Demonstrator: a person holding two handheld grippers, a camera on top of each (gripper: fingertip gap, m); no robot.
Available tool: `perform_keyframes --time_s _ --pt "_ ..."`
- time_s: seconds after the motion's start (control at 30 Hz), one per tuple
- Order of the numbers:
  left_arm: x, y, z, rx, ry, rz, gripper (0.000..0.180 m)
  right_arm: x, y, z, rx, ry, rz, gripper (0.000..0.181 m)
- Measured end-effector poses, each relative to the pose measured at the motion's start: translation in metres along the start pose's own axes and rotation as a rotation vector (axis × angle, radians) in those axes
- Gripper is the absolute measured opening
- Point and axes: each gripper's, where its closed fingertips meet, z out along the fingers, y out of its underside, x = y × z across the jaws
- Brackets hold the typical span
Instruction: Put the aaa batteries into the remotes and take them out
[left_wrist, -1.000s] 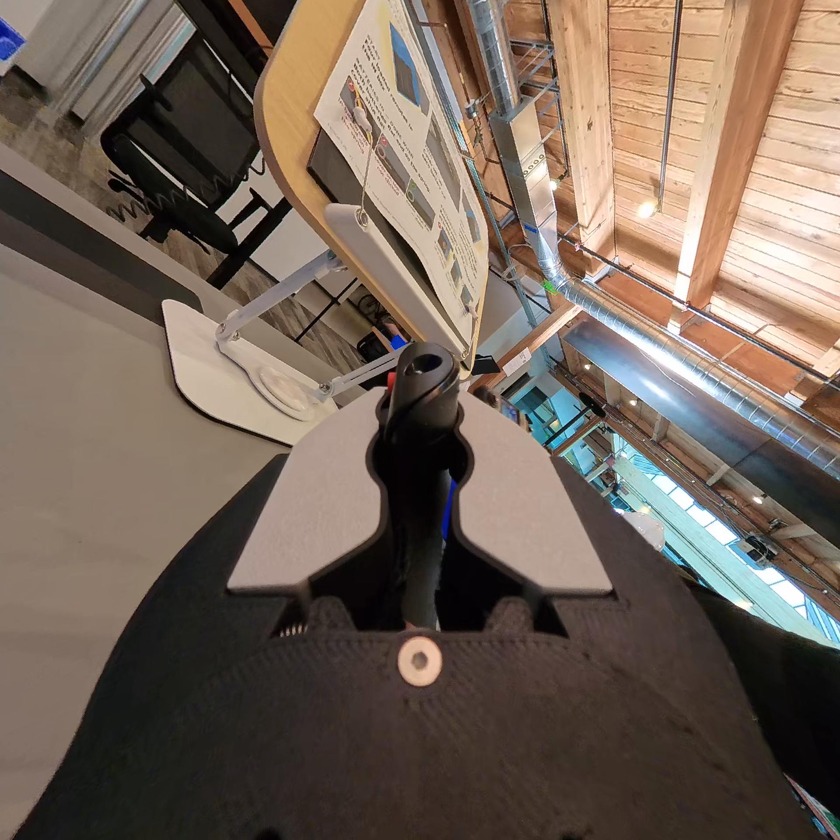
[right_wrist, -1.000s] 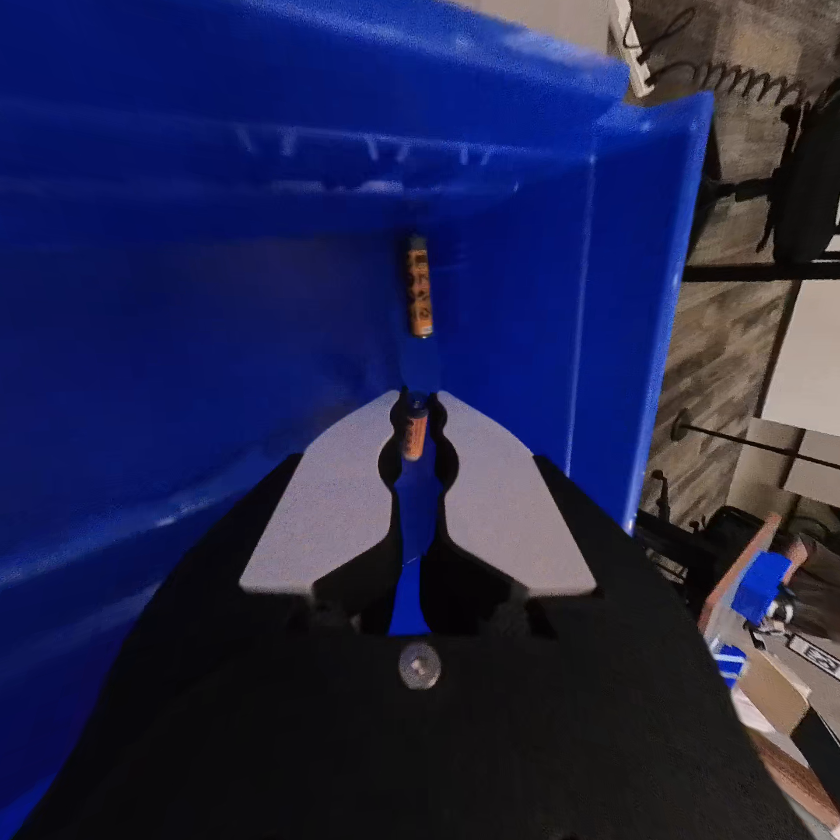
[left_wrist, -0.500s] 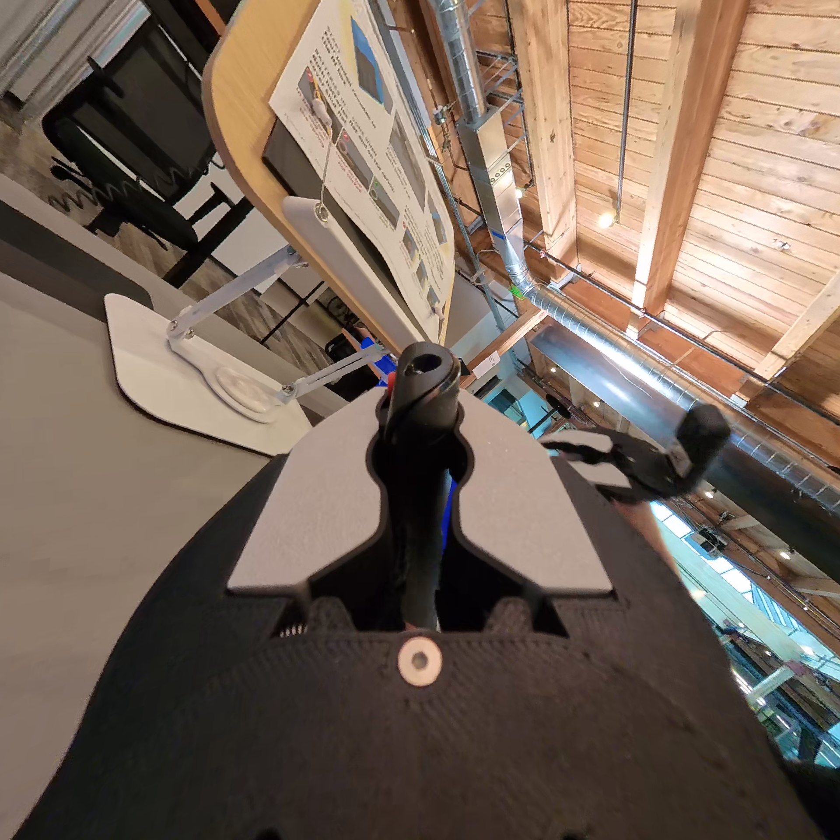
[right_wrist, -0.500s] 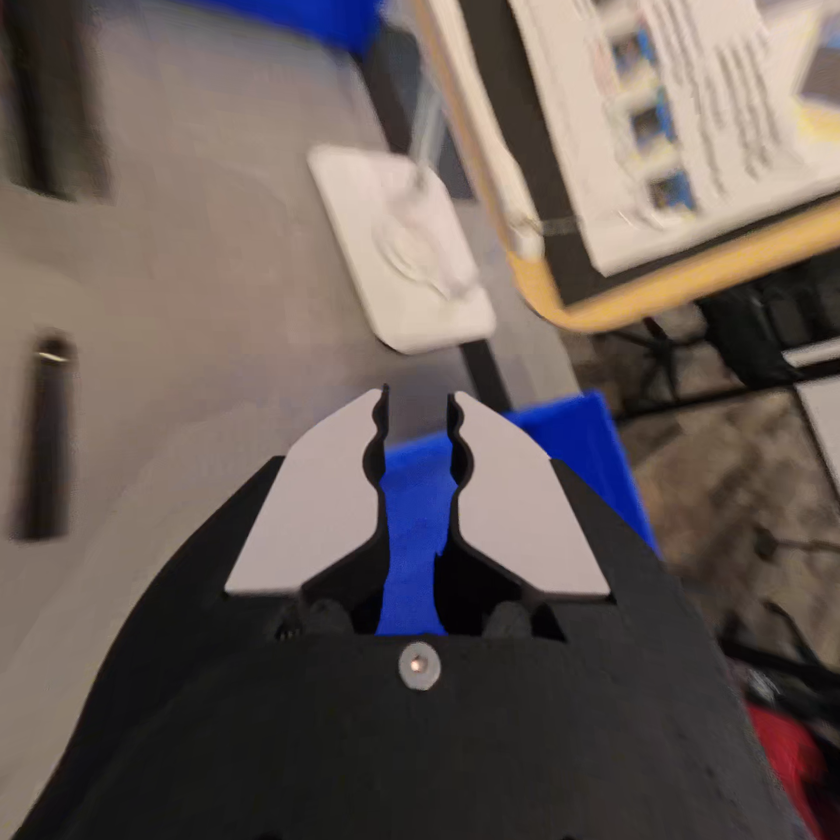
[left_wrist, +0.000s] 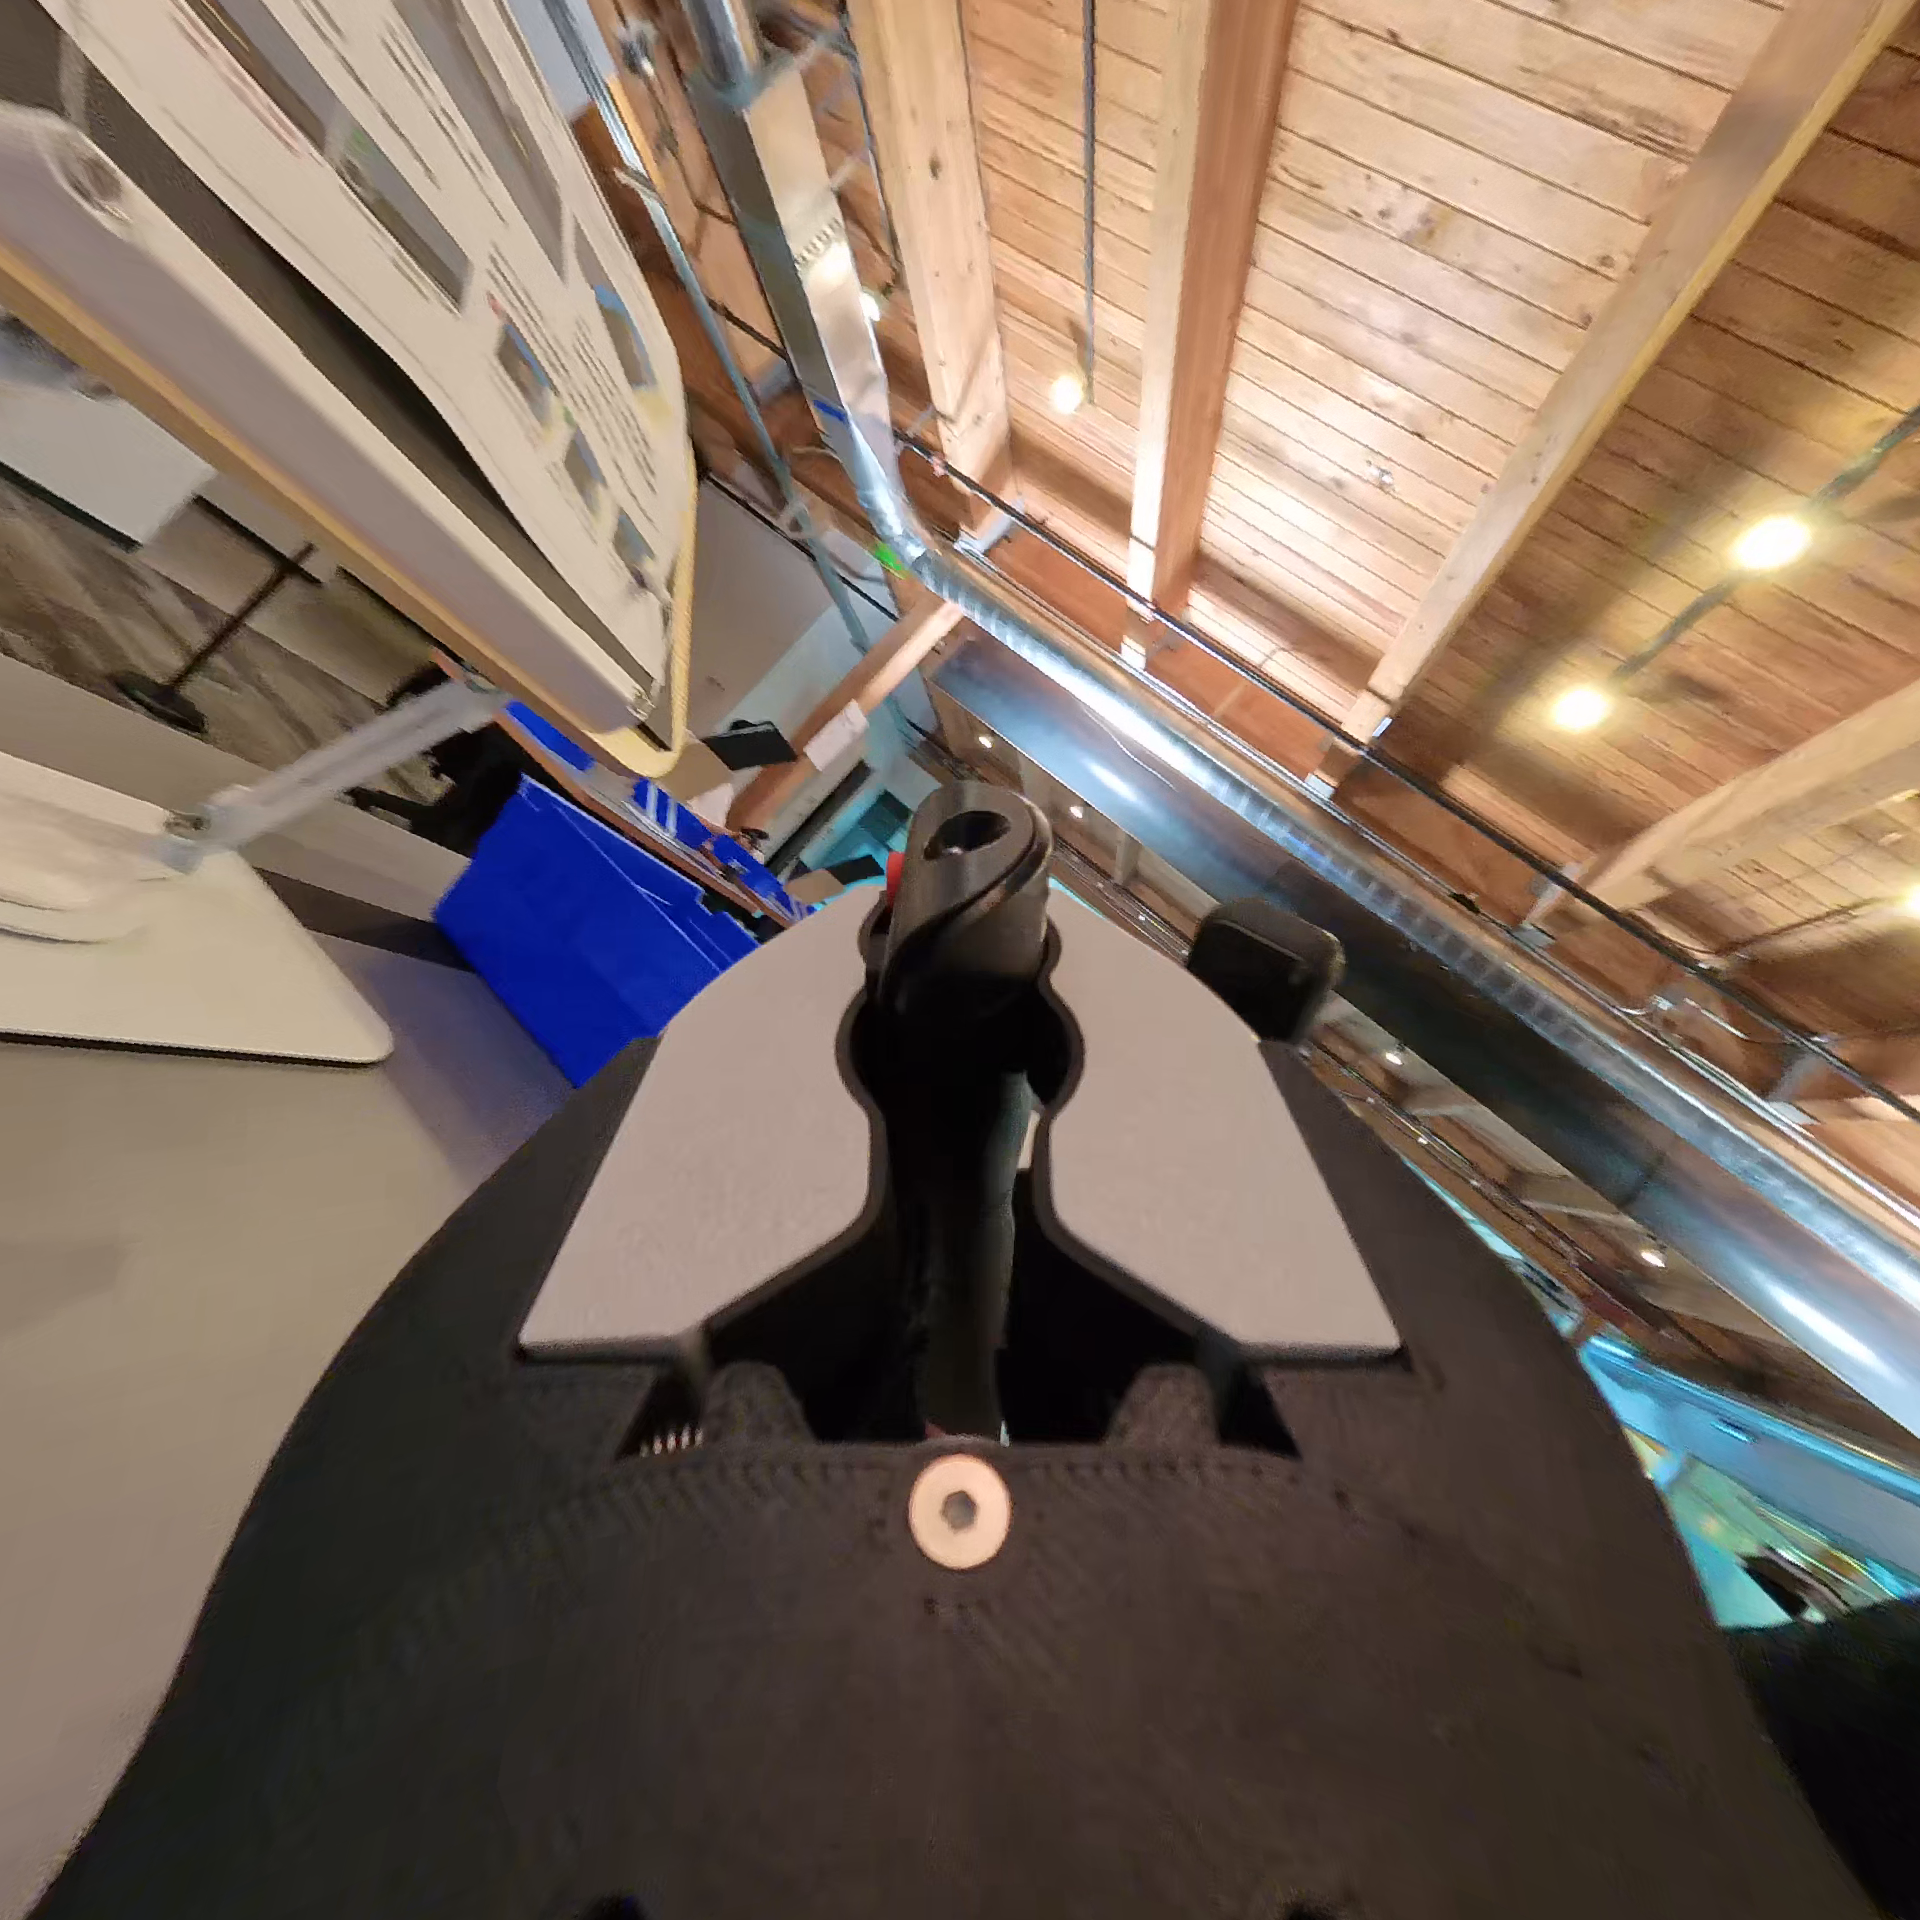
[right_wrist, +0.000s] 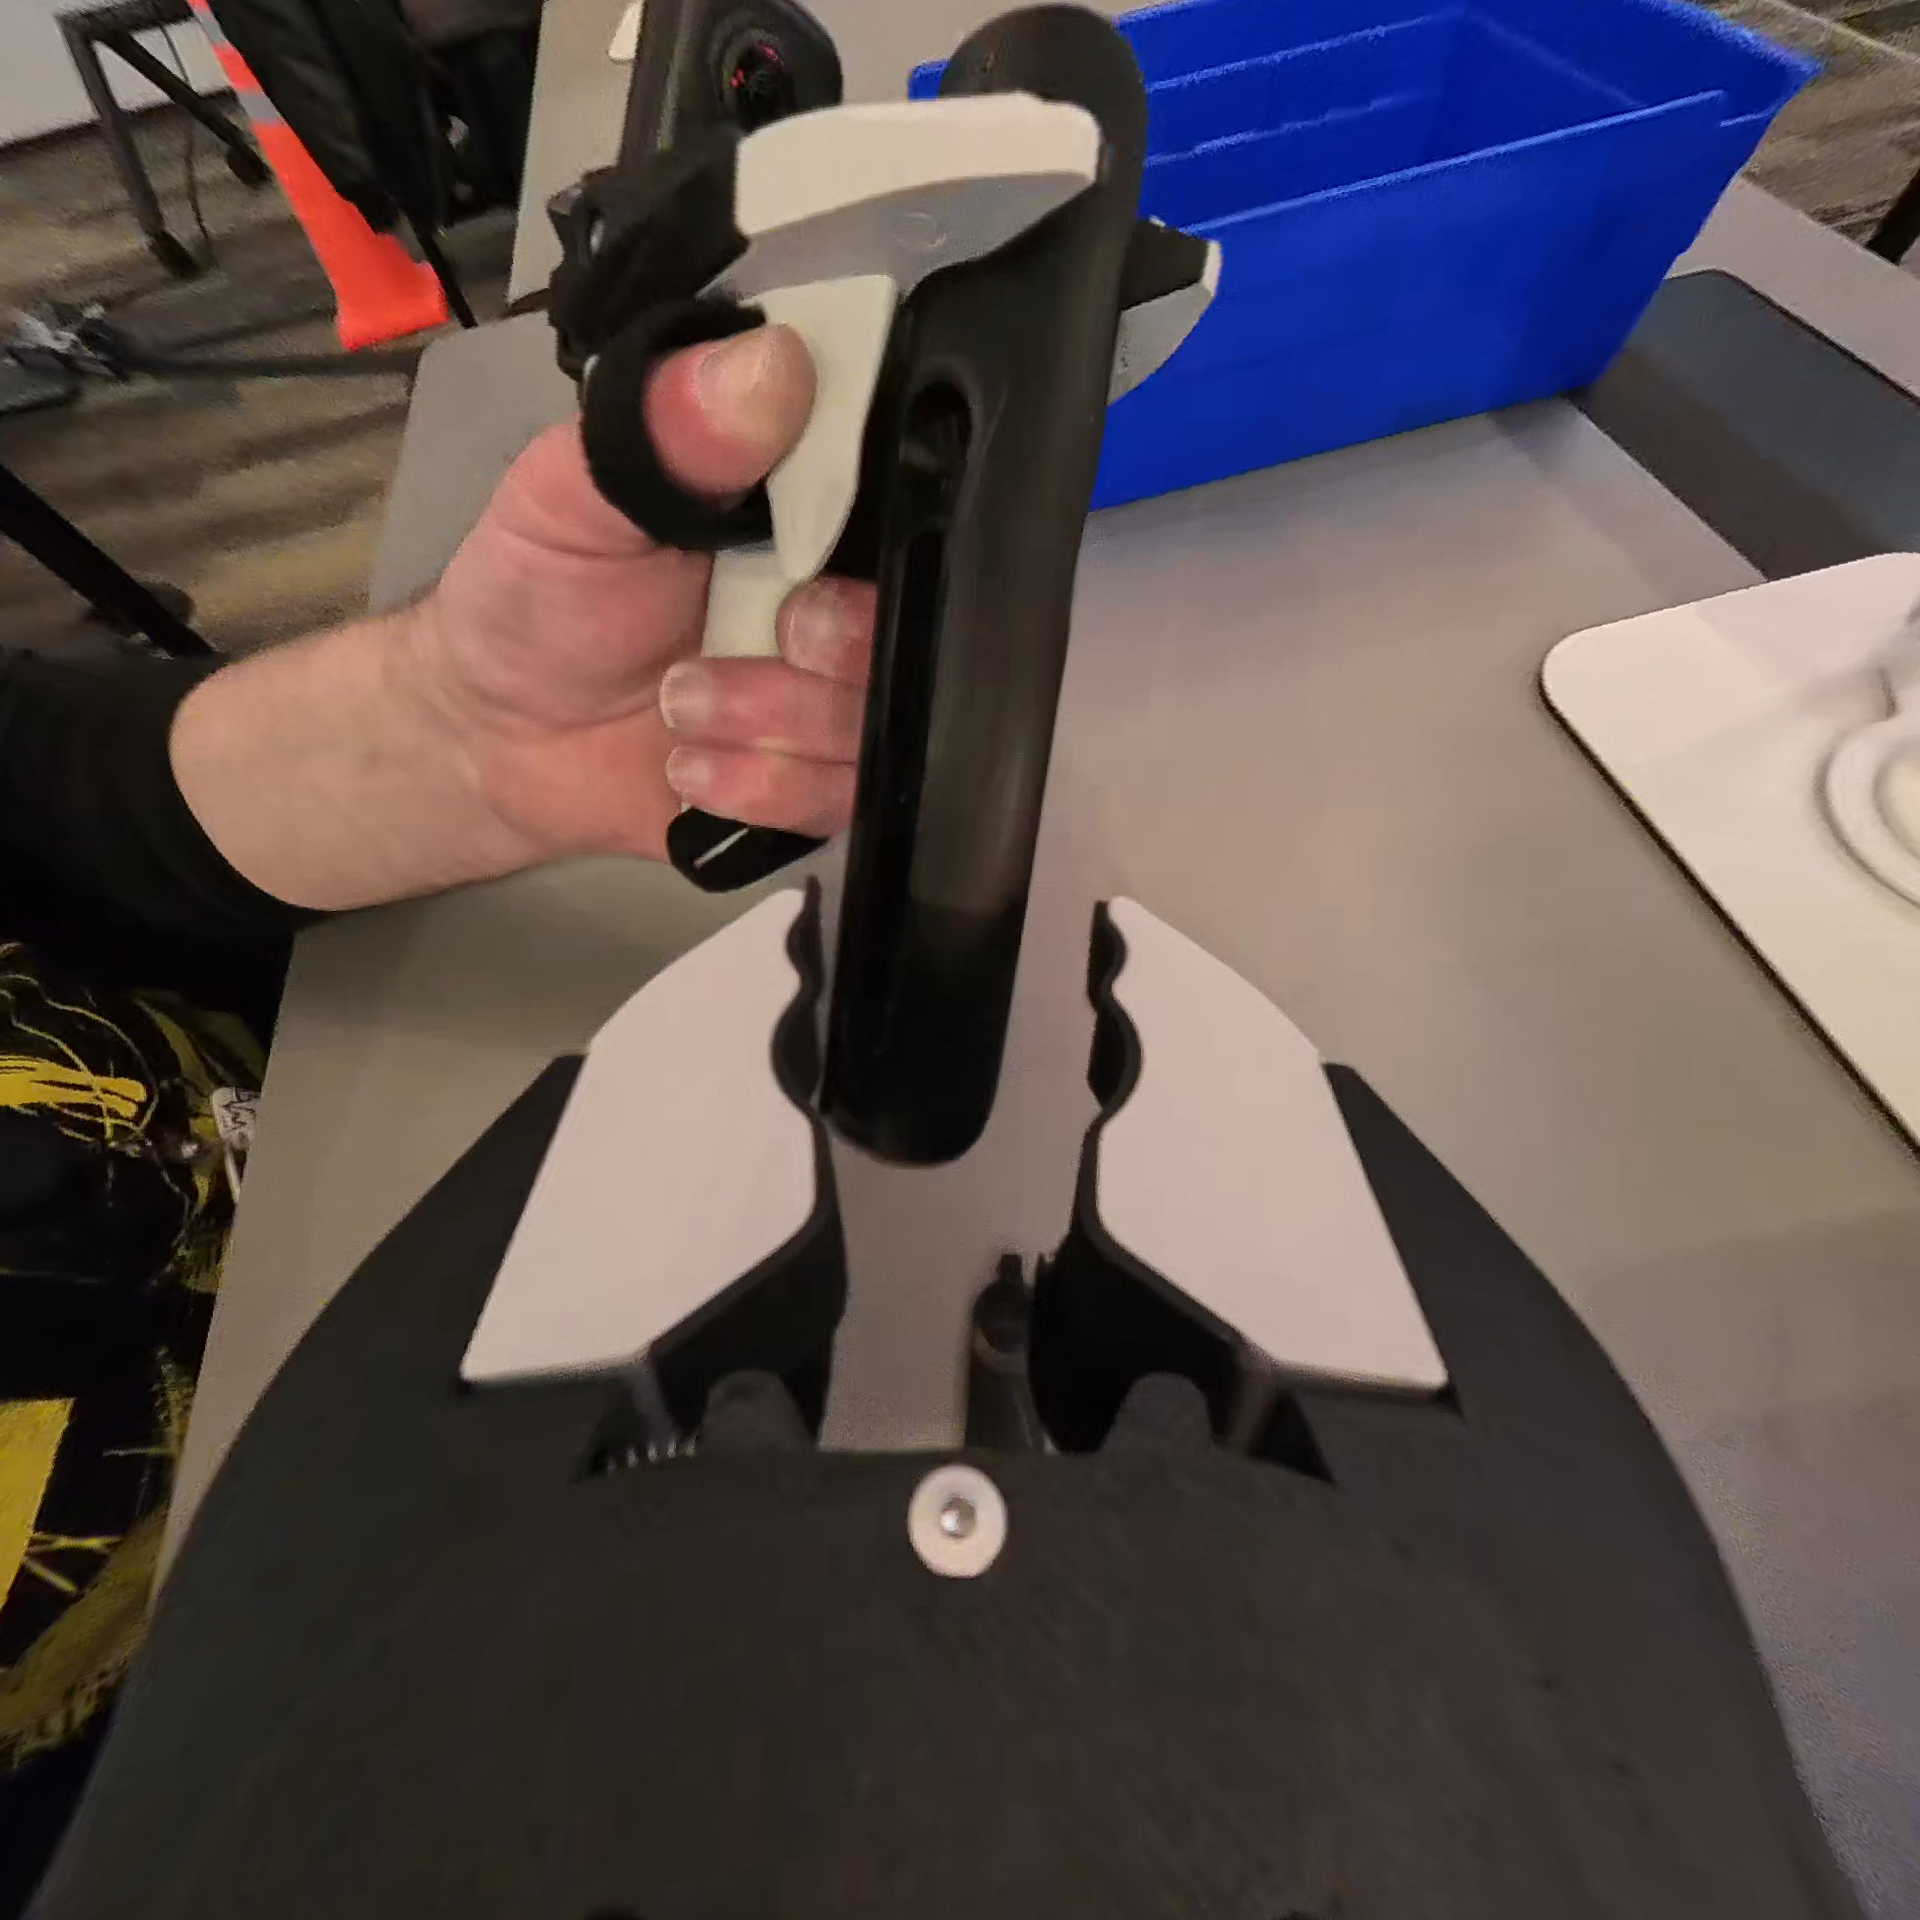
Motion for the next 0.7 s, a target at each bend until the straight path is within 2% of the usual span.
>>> perform_keyframes --time_s 0.07,0.17,0.23,0.33,0.43,0.53,0.7 --pt "0.006 0.006 0.004 -0.021 0.041 -0.015 0.023 -0.010 0.004 0.007 -0.014 -0.103 0.054 0.034" --pt "0.012 0.013 0.007 -0.072 0.083 -0.007 0.024 -0.020 0.008 0.007 0.009 -0.261 0.153 0.023" --pt "0.018 0.015 0.007 -0.111 0.108 0.023 0.028 -0.021 0.005 -0.005 0.056 -0.371 0.196 0.022" --pt "0.020 0.022 0.005 -0.212 0.117 0.103 0.036 -0.022 0.012 -0.023 -0.013 -0.498 0.229 0.021" --pt "0.022 0.042 -0.001 -0.388 0.148 0.158 0.037 -0.016 0.007 -0.042 -0.044 -0.605 0.267 0.021" --pt "0.028 0.054 -0.008 -0.493 0.189 0.300 0.039 -0.014 0.007 -0.054 -0.095 -0.714 0.293 0.021" --pt "0.019 0.068 -0.016 -0.617 0.172 0.332 0.032 -0.004 0.013 -0.050 -0.143 -0.694 0.245 0.020"
